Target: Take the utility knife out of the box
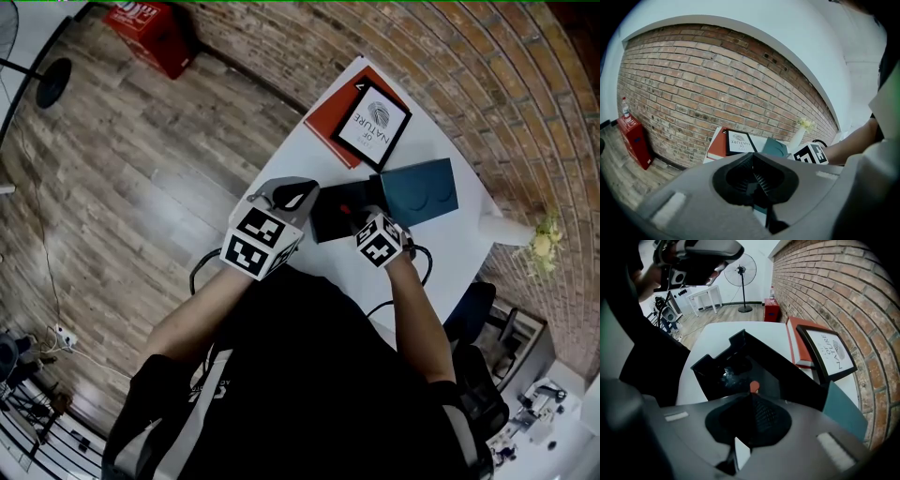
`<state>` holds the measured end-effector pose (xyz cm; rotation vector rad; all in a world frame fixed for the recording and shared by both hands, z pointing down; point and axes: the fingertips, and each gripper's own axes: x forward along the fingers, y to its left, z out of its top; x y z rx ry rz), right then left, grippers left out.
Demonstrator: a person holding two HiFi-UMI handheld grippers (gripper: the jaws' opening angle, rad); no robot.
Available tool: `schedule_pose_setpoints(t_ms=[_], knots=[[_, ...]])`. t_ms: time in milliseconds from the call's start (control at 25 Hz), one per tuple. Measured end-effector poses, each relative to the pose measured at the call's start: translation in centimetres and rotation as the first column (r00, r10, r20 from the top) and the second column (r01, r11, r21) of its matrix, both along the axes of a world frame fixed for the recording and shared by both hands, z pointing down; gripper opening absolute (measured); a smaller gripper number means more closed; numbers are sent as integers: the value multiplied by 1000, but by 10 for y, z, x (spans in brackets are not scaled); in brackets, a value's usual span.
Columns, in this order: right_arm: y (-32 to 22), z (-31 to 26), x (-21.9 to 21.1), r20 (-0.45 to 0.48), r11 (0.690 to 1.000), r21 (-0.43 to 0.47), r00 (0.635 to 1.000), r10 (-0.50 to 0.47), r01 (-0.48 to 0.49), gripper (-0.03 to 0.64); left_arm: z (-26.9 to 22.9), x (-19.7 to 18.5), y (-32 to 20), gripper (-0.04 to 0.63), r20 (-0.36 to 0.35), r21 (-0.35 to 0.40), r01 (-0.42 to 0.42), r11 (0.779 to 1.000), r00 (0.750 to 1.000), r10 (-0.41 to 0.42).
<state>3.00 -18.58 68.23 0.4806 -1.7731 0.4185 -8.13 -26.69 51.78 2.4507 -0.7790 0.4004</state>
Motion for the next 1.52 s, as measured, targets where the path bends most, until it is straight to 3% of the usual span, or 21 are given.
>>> schedule_pose_setpoints(t_ms=[120, 240, 360, 720, 920, 1160, 1520], knots=[[1, 2, 1, -20, 999, 6, 999, -38, 38, 7, 1, -1, 2, 8, 5, -1, 13, 1000, 1000, -13], [6, 13, -2, -61, 994, -20, 992, -107, 106, 81, 0, -1, 3, 8, 8, -2, 29, 1000, 1000, -29], [8, 20, -5, -84, 986, -50, 983, -165, 162, 106, -1, -4, 3, 8, 9, -1, 46, 999, 999, -46], [12, 18, -10, -53, 968, -94, 969, -240, 234, 54, 1, -6, 1, 8, 0, -12, 69, 998, 998, -69], [12, 13, -15, 32, 983, -103, 989, -147, 149, 54, 3, -8, 0, 8, 8, -12, 67, 998, 998, -67], [19, 7, -21, 79, 987, -105, 990, -116, 124, 54, 6, -9, 0, 8, 16, -16, 63, 998, 998, -62], [-4, -25, -23, 117, 997, 25, 991, -71, 69, 54, 16, 5, 3, 8, 30, -45, -3, 999, 1000, 4]])
